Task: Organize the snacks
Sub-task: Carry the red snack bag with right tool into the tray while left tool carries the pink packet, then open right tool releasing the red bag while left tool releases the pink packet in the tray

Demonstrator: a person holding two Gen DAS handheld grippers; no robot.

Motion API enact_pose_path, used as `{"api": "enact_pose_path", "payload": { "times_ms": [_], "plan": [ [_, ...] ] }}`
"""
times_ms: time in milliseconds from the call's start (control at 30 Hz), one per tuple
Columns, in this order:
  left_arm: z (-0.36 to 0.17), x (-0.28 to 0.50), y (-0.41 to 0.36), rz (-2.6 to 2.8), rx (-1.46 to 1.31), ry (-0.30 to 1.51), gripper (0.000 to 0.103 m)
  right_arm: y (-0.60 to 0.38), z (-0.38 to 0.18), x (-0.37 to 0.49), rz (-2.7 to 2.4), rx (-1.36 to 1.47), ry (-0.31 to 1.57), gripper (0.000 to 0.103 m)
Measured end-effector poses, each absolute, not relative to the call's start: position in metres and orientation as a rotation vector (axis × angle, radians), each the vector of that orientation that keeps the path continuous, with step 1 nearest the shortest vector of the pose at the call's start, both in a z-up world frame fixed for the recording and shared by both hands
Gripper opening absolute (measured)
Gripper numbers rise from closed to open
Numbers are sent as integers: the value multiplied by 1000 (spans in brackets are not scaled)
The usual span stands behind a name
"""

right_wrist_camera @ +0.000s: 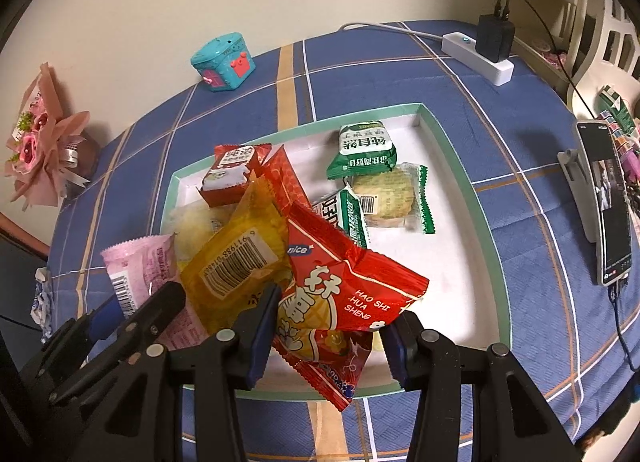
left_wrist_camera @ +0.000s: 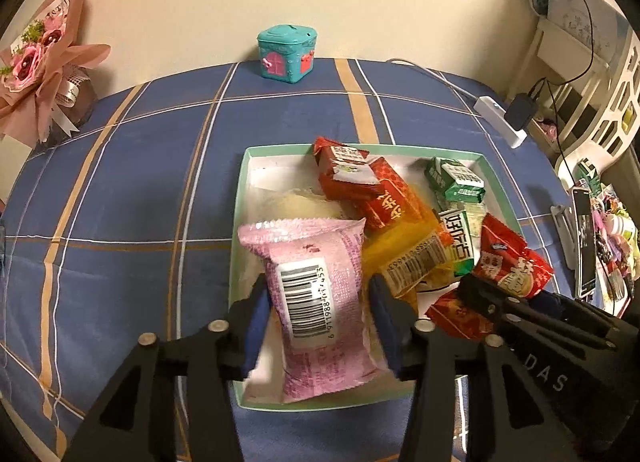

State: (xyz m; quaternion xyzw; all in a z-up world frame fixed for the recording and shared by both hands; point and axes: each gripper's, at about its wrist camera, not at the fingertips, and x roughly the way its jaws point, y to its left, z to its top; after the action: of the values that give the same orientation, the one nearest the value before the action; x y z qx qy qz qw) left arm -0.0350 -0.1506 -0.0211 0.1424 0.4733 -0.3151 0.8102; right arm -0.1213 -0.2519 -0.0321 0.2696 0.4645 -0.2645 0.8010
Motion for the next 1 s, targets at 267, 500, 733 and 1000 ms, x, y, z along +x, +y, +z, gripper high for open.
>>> {"api": "enact_pose_path", "payload": {
  "times_ms": [267, 500, 733, 1000],
  "plan": [
    [-14, -32, -144, -677, 274, 1011, 69, -253, -35, -120, -565, 591, 1008, 51],
    [-5, -31, -136, -671, 270, 1002, 76, -256, -36, -120, -568, 599, 1011, 51],
    [-1, -17, -116, -619, 205, 1018, 81, -256, -39, -121, -571, 602, 1018, 65],
    [-8, 2, -90, -465, 157, 1064, 87, -254, -41, -121, -563, 600, 1024, 77]
  ]
}}
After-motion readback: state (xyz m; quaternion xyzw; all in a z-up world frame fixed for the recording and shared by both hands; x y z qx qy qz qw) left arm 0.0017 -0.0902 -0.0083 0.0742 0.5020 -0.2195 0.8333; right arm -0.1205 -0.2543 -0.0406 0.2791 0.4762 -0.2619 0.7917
